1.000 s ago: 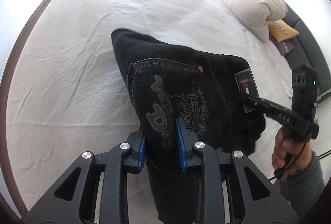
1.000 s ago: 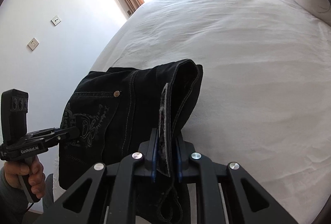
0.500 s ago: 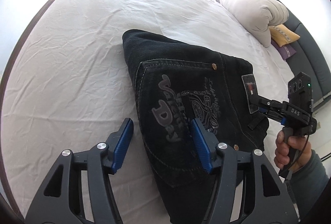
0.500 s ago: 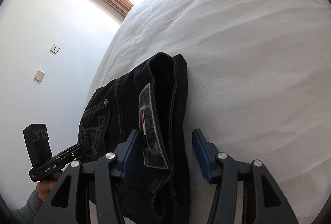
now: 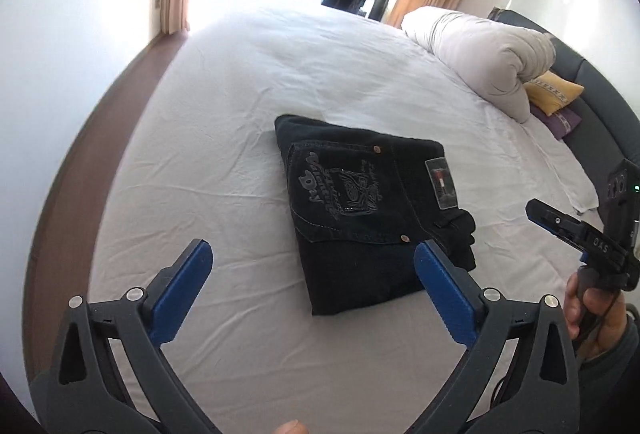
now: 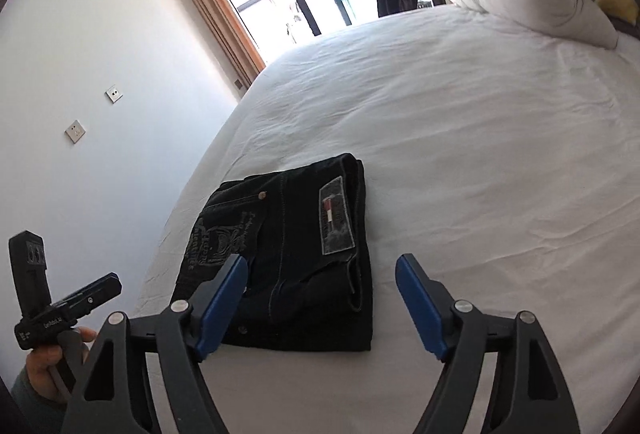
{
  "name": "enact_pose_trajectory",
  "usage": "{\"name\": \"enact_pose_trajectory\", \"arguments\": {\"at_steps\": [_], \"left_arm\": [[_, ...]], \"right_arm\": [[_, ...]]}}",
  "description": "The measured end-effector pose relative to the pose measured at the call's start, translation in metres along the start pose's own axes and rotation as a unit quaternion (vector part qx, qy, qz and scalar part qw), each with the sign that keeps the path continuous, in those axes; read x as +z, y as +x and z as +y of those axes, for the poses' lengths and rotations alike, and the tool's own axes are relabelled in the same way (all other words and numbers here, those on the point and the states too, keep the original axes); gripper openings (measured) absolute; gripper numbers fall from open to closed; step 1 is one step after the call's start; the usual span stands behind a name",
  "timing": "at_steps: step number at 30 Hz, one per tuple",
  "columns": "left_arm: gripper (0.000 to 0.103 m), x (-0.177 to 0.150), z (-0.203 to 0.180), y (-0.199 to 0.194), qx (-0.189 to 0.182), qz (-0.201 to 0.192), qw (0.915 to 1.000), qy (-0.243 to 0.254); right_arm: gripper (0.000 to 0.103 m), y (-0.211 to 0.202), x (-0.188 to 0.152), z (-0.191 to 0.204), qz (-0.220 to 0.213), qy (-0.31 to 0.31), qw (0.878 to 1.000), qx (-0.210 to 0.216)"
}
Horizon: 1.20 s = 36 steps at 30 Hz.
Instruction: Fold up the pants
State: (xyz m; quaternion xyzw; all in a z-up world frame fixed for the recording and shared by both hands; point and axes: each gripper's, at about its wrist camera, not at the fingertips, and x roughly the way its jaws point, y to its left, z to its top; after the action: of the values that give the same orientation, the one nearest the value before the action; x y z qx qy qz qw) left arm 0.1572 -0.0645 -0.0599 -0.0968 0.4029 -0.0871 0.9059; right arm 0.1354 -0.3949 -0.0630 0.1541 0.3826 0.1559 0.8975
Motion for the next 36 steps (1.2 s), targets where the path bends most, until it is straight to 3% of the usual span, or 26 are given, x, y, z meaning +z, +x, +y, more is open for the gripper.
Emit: {"name": "enact_pose_trajectory", "arguments": {"at_steps": [4, 8, 13, 15, 17, 19, 25, 28, 36], "left_arm": [[0.103, -0.007, -0.013, -0.044, 0.034, -0.032, 0.9988, 0.017], [0.103, -0.015, -0.03, -0.102, 0.075, -0.098, 0.9917, 0.038], [0.103, -0.032, -0.068, -0.185, 0.112, -0.207, 0.9678, 0.09], [0.103, -0.037, -0.078, -0.211, 0.122, -0.237, 0.9587, 0.098], [0.103, -0.04, -0.086, -0.234, 0.112, -0.254, 0.9554, 0.101], [0.103, -0.041, -0.089, -0.246, 0.099, -0.244, 0.9606, 0.089], [0.103, -0.044, -0.084, -0.23, 0.104, -0.125, 0.9852, 0.054], [0.103, -0.046, -0.08, -0.211, 0.123, -0.083, 0.9882, 0.04], [0.103, -0.048, -0.076, -0.178, 0.122, -0.036, 0.9913, 0.035]], "right_arm": [[0.082, -0.029, -0.012, 0.03, -0.018, -0.02, 1.0, -0.009], [0.087, -0.059, -0.022, 0.055, -0.042, -0.033, 0.998, -0.025], [0.102, -0.115, -0.033, 0.091, -0.105, -0.066, 0.99, -0.067], [0.103, -0.137, -0.035, 0.103, -0.132, -0.076, 0.986, -0.071], [0.103, -0.156, -0.036, 0.115, -0.145, -0.084, 0.982, -0.083], [0.103, -0.17, -0.035, 0.123, -0.143, -0.084, 0.981, -0.099], [0.103, -0.199, -0.043, 0.146, -0.131, -0.082, 0.981, -0.113], [0.103, -0.199, -0.046, 0.155, -0.122, -0.095, 0.979, -0.133], [0.103, -0.177, -0.045, 0.143, -0.079, -0.067, 0.983, -0.153]]}}
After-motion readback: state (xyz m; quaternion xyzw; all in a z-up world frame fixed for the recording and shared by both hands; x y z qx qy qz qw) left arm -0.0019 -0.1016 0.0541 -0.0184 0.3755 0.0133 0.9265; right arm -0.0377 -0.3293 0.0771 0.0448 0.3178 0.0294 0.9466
